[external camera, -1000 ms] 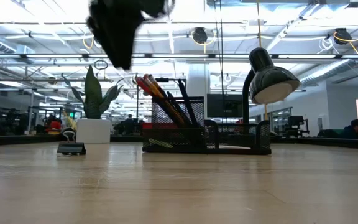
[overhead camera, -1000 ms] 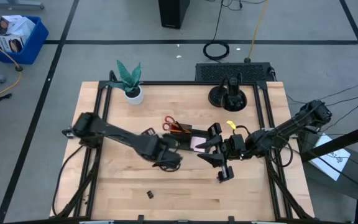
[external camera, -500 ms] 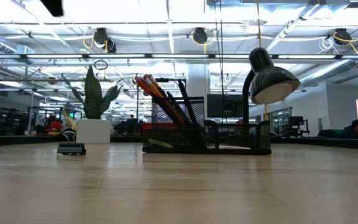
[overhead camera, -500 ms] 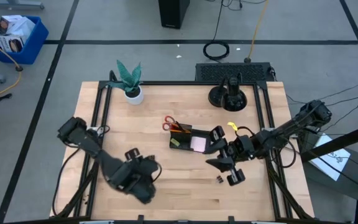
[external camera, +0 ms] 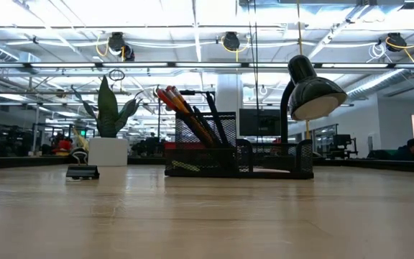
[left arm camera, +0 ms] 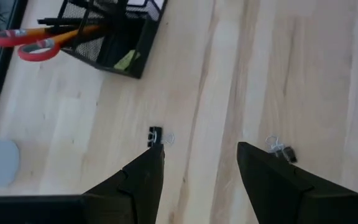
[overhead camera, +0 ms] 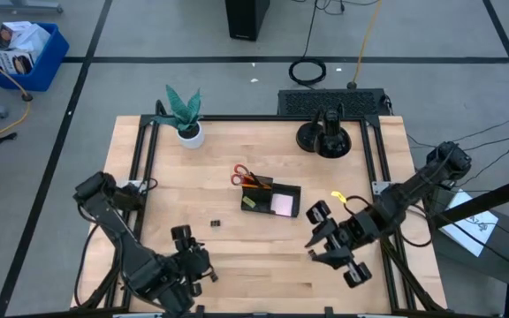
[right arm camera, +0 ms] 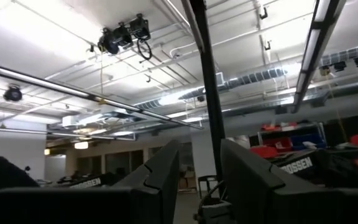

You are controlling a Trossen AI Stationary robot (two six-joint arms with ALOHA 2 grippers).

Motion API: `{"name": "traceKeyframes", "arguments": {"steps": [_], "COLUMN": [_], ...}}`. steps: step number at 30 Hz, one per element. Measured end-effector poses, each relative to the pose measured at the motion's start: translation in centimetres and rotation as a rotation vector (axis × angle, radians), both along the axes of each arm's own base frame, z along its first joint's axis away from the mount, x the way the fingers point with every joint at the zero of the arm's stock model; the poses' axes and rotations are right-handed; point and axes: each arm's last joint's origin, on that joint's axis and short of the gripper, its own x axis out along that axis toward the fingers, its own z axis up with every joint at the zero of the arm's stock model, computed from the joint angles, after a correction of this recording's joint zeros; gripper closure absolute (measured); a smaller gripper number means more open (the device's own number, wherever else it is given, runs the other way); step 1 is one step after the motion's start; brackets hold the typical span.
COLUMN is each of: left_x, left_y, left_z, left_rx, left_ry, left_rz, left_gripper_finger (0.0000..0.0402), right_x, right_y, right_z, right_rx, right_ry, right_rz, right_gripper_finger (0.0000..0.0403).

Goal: Pick and place office supplies into organizer
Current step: Put the top left black binder clip into the desk organizer

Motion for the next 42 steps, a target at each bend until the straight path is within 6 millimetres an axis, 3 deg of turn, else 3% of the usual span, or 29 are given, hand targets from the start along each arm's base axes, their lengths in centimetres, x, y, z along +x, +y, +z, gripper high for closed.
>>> {"name": "traceKeyframes", "arguments": {"steps": [6,12,26,33,42], "left_x": [-0.3,1.1,3.8,3.4,3.1], "left_y": [0.0,0.5,6.3,7.8,7.7], "left_z": [-1.2,-3.4,-10.2,-11.8,-12.7], "left_rx": [0.022,-0.012,-0.029,0.037,-0.019], "left_ry": [0.016,-0.016,0.050,0.067,0.097], "left_rz": [-0.001,0.022,0.226,0.254,0.244], "left_gripper_finger": [0.0192,0.0192,0.0192,0.0192,0.0192], "right_x": [-0.8,-0.8,0.0,0.5,1.5], "right_y": [1.1,1.2,1.2,0.8,-0.4], "right_z": [-0.1,-0.3,-1.3,-1.7,-2.1], "right_rx": [-0.006,-0.014,-0.092,-0.121,-0.121], "right_ry": [0.027,0.054,0.149,0.185,0.233], "right_rz": [-0.080,-0.096,-0.110,-0.134,-0.226], "right_gripper_finger": [0.0293,0.0293,0.0293,0.0293,0.0293]}}
